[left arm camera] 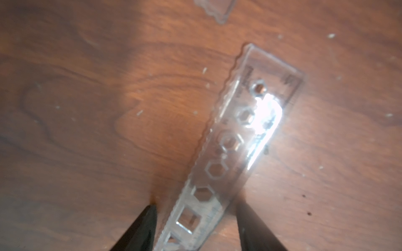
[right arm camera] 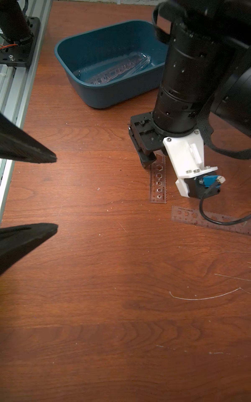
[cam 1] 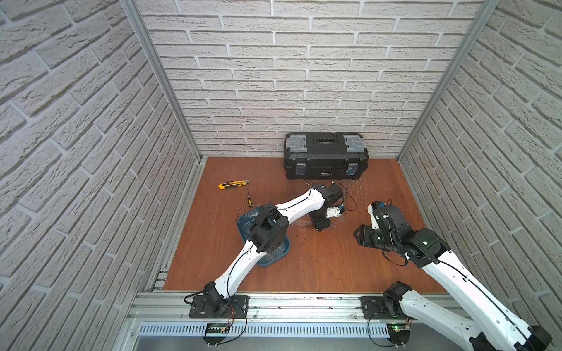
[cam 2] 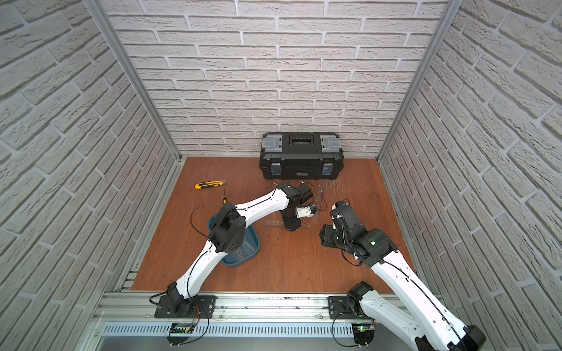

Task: Put the scattered rulers into the storage box
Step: Pick up the ruler from the center of the board, then place the ruler in the storage box.

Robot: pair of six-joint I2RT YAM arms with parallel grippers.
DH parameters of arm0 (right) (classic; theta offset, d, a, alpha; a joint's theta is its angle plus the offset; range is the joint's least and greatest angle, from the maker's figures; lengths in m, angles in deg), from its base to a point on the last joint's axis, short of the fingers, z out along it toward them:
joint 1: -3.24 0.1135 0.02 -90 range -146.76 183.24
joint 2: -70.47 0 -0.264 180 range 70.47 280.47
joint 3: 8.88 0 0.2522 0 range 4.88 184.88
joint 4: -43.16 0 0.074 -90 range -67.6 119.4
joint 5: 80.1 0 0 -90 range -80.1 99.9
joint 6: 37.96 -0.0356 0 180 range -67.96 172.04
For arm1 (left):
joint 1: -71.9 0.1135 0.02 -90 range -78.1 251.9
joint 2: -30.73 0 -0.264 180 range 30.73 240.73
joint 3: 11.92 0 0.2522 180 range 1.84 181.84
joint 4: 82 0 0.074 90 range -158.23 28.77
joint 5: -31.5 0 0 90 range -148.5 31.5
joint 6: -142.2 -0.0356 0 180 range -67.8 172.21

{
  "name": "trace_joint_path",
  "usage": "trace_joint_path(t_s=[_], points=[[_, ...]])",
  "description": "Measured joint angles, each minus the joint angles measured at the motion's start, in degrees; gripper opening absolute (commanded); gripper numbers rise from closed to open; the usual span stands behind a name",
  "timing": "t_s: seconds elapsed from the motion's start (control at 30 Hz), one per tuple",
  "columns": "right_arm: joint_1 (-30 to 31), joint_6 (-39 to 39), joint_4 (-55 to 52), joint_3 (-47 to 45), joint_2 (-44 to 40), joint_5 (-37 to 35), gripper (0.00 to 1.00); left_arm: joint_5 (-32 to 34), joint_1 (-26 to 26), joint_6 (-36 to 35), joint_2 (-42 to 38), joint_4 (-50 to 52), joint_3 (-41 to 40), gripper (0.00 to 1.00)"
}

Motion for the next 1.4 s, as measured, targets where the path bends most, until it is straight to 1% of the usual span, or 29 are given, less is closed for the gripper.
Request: trace_joint_path(t_s=[0.03,0.1,0.13,0.27,0.3,0.47,0.63,0.8,0.87,1.1,1.2,1.4], points=[[0.0,0.0,0.0,0.2,0.0,0.0,0.50,-0.1,-0.1,-0.2,-0.1,0.0,-0.2,0.53],[0.0,0.0,0.1,0.2,0.1,0.0,0.50,-0.4,-0.4,-0.3,-0.2,-0.1,-0.5,0.43],[0.0,0.0,0.0,0.2,0.2,0.0,0.50,-0.5,-0.5,-0.4,-0.2,0.0,-0.5,0.40],[0.0,0.0,0.1,0.2,0.3,0.0,0.50,0.0,-1.1,-0.6,-0.3,0.0,-0.6,0.32],[0.0,0.0,0.1,0.2,0.3,0.0,0.50,0.2,-1.1,-0.6,-0.3,0.0,-0.6,0.31],[0.0,0.0,0.0,0.2,-0.5,-0.1,0.50,1.7,-1.4,-0.6,-0.4,0.0,-0.6,0.30],[0.0,0.0,0.0,0.2,-1.6,-0.7,0.50,4.0,-1.1,-0.4,-0.4,0.4,0.6,0.33],[-0.2,0.0,-0.4,0.2,-2.5,-1.3,0.50,6.3,-0.1,0.3,-0.9,2.2,4.5,0.33],[-0.2,0.2,-0.4,0.2,-2.6,-1.4,0.50,7.3,0.3,0.7,-2.3,2.9,5.4,0.34],[-0.2,0.2,1.3,0.2,-1.4,-0.8,0.50,10.1,1.5,3.5,-11.8,6.7,6.1,0.36],[-0.2,0.2,2.8,0.2,-0.2,-0.1,0.50,11.2,3.0,6.7,-17.2,8.4,4.8,0.37],[-0.2,0.9,6.1,0.2,2.6,1.6,0.50,13.1,6.9,16.1,-30.8,9.6,-8.0,0.39]])
